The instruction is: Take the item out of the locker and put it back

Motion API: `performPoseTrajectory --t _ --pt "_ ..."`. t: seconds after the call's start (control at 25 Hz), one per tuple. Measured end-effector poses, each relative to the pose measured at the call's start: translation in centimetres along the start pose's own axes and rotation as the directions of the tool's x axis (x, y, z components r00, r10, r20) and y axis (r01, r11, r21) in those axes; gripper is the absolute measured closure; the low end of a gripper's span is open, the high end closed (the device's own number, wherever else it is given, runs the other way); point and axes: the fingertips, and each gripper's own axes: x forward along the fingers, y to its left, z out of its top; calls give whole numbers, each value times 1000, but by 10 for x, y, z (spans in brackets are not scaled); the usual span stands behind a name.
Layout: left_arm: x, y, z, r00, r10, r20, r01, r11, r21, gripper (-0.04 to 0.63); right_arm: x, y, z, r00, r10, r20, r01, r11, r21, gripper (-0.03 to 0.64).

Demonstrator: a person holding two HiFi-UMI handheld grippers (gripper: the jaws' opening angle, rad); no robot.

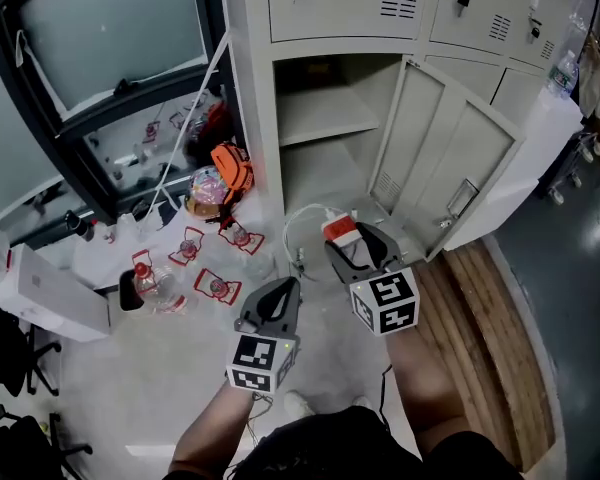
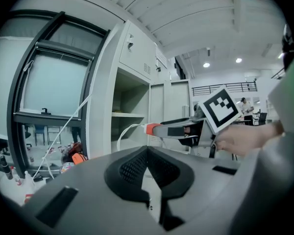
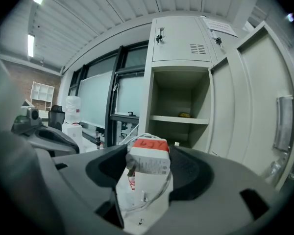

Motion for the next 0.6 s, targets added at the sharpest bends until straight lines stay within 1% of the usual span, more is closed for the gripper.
performPoseTrajectory --t 0.16,0.36,0.6 --pt "1 10 3 1000 -25 6 25 1000 1 592 7 -6 5 999 -46 -2 46 999 6 350" --pt "5 15 6 999 -47 11 47 999 6 592 19 -19 10 997 -80 -9 80 997 0 348" --pt "24 26 9 999 -40 5 40 999 2 592 47 -40 9 996 -85 -19 85 996 3 350"
